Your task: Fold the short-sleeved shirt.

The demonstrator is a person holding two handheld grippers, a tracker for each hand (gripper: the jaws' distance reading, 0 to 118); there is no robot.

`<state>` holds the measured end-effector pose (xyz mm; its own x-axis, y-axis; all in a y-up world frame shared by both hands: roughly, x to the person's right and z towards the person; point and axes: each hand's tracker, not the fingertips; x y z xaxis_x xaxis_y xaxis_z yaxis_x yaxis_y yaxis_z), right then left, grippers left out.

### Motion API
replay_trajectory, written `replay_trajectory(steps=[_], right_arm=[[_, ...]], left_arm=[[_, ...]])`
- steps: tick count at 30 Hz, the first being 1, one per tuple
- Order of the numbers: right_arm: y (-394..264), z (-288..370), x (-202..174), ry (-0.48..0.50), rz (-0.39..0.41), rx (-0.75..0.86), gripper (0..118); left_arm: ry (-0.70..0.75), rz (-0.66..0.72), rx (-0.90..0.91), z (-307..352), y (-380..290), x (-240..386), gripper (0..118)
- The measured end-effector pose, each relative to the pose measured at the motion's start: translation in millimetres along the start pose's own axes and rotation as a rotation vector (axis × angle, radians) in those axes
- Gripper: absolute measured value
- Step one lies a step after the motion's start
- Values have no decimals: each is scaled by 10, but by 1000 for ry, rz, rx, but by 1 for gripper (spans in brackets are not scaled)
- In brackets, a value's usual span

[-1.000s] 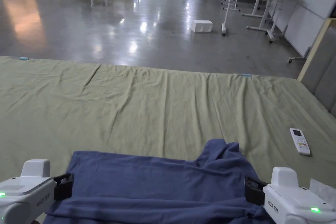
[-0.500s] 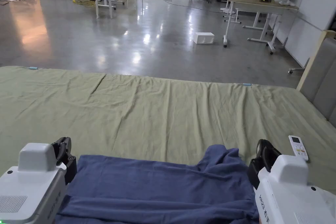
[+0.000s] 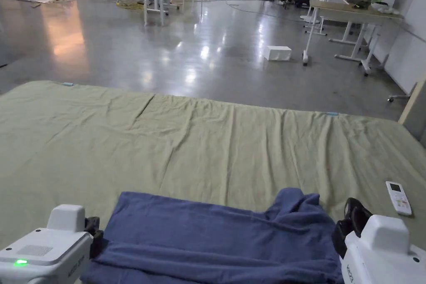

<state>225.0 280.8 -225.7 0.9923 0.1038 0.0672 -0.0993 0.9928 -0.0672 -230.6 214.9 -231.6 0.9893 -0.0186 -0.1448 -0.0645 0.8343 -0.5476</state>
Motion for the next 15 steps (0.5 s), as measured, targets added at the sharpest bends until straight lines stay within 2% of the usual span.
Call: replay_trajectory(steps=[4,5,7,10,11,15], right_arm=[[-119,-35,23,0,-4,-46,0],[-132,-26,16,1,-3,-56,0],[-182,-35,32,1,-2,-76,0],[-248,-35,58,-2,6,-102,0],[-271,-40,72,-5,9,-112,0],[-357,-60,140,-21,8,-152,0]], left_arm=[[-21,29,-189,-361,-194,-175,0],[-16,34,-230,-452,-235,-201,4],[-14,29,-295,-615,-300,-245,22],[-22,35,-389,-836,-375,-274,58],[-19,36,-421,-909,-403,-285,65],[-3,32,-498,-1119,-493,-310,65]])
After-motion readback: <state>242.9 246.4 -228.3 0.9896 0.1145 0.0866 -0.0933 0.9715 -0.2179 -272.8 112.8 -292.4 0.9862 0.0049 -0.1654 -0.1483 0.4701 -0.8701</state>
